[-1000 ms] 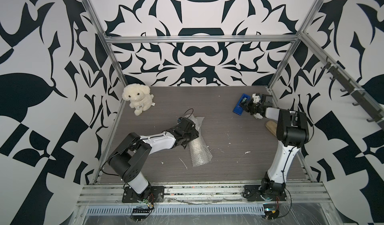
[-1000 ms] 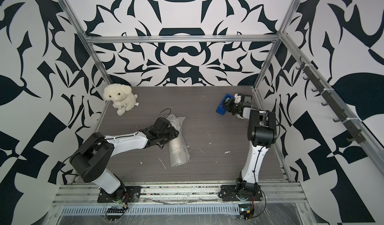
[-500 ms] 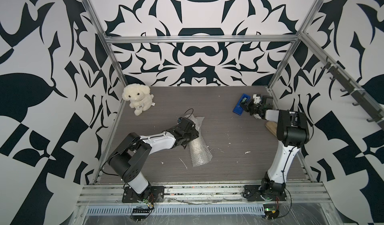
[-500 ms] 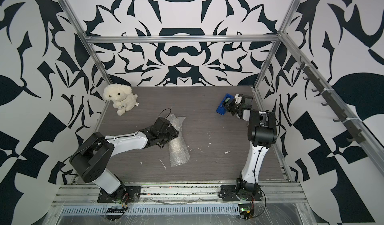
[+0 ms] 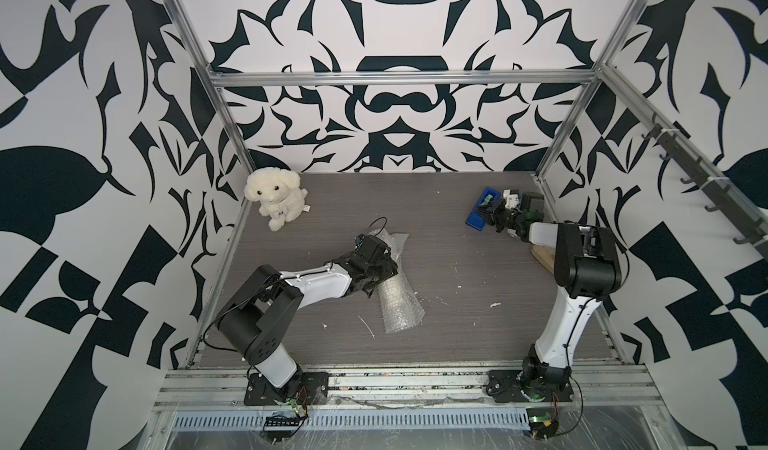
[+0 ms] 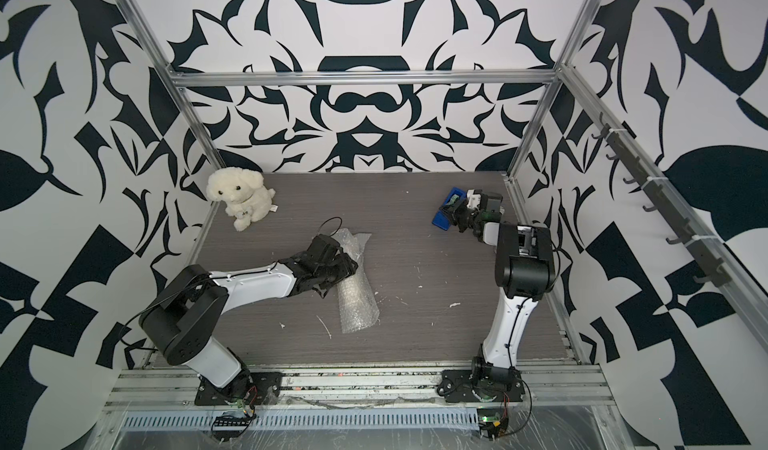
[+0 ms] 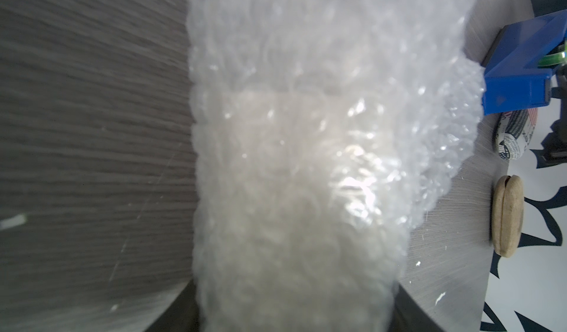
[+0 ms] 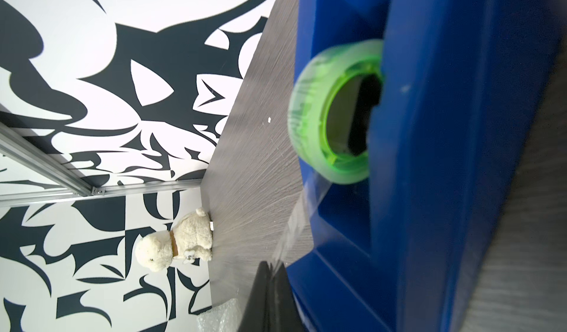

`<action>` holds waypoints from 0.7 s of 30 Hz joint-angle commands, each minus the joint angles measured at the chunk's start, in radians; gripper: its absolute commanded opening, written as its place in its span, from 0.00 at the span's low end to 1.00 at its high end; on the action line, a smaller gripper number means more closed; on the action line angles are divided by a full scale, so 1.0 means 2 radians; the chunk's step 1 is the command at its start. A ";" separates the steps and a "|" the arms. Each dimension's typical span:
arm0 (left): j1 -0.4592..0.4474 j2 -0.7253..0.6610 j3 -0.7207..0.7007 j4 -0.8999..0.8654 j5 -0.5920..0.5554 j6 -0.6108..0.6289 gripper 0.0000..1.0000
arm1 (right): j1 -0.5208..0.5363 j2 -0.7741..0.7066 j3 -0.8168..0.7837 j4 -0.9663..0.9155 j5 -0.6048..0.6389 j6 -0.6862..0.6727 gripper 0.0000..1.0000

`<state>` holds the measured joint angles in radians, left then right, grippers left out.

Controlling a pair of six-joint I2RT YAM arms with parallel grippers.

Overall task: Wrap vases in bubble wrap
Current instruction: Tear off the tape using the Tape Cutter.

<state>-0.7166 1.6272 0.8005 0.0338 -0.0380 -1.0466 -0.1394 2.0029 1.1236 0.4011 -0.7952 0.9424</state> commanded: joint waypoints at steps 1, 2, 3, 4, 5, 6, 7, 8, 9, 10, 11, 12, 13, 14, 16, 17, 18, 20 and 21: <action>-0.002 0.001 0.012 0.012 -0.007 0.009 0.26 | 0.011 -0.034 -0.006 -0.004 -0.029 -0.009 0.00; -0.001 0.000 0.011 0.012 -0.007 0.009 0.26 | 0.012 -0.036 -0.008 -0.007 -0.029 -0.011 0.00; -0.001 -0.001 0.011 0.012 -0.008 0.008 0.26 | 0.012 -0.039 -0.011 -0.008 -0.029 -0.011 0.00; -0.001 0.000 0.011 0.012 -0.008 0.009 0.26 | 0.013 -0.041 -0.015 -0.007 -0.029 -0.011 0.00; -0.002 0.001 0.011 0.013 -0.008 0.009 0.26 | 0.014 -0.044 -0.018 -0.007 -0.030 -0.010 0.00; -0.001 0.001 0.011 0.014 -0.008 0.009 0.26 | 0.015 -0.047 -0.020 -0.008 -0.030 -0.011 0.00; -0.001 0.001 0.010 0.014 -0.007 0.008 0.26 | 0.017 -0.050 -0.023 -0.008 -0.030 -0.011 0.00; -0.001 0.001 0.011 0.015 -0.008 0.009 0.26 | 0.018 -0.052 -0.025 -0.010 -0.030 -0.012 0.00; -0.001 0.002 0.011 0.017 -0.008 0.009 0.26 | 0.020 -0.055 -0.026 -0.011 -0.030 -0.013 0.00; -0.001 0.002 0.011 0.017 -0.008 0.009 0.26 | 0.021 -0.056 -0.029 -0.011 -0.030 -0.012 0.00; -0.001 0.002 0.011 0.017 -0.007 0.009 0.26 | 0.021 -0.057 -0.031 -0.012 -0.030 -0.012 0.00; -0.001 0.003 0.012 0.018 -0.007 0.009 0.26 | 0.023 -0.058 -0.031 -0.013 -0.031 -0.011 0.00; -0.001 0.005 0.012 0.018 -0.007 0.009 0.26 | 0.024 -0.060 -0.032 -0.013 -0.033 -0.009 0.00; -0.001 0.005 0.013 0.018 -0.007 0.010 0.26 | 0.026 -0.062 -0.034 -0.012 -0.033 -0.008 0.00; -0.002 0.005 0.012 0.020 -0.007 0.009 0.26 | 0.031 -0.066 -0.036 -0.014 -0.032 -0.008 0.00; -0.002 0.005 0.012 0.021 -0.006 0.008 0.26 | 0.033 -0.069 -0.037 -0.014 -0.030 -0.007 0.00; -0.001 0.006 0.012 0.021 -0.006 0.009 0.26 | 0.034 -0.072 -0.039 -0.013 -0.030 -0.006 0.00; -0.001 0.006 0.011 0.022 -0.007 0.009 0.26 | 0.037 -0.075 -0.042 -0.016 -0.026 -0.008 0.00; -0.001 0.006 0.011 0.023 -0.007 0.009 0.25 | 0.036 -0.076 -0.045 -0.018 -0.025 -0.009 0.00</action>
<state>-0.7166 1.6302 0.8005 0.0402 -0.0391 -1.0462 -0.0788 1.8984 1.0428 0.3634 -0.8032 0.9367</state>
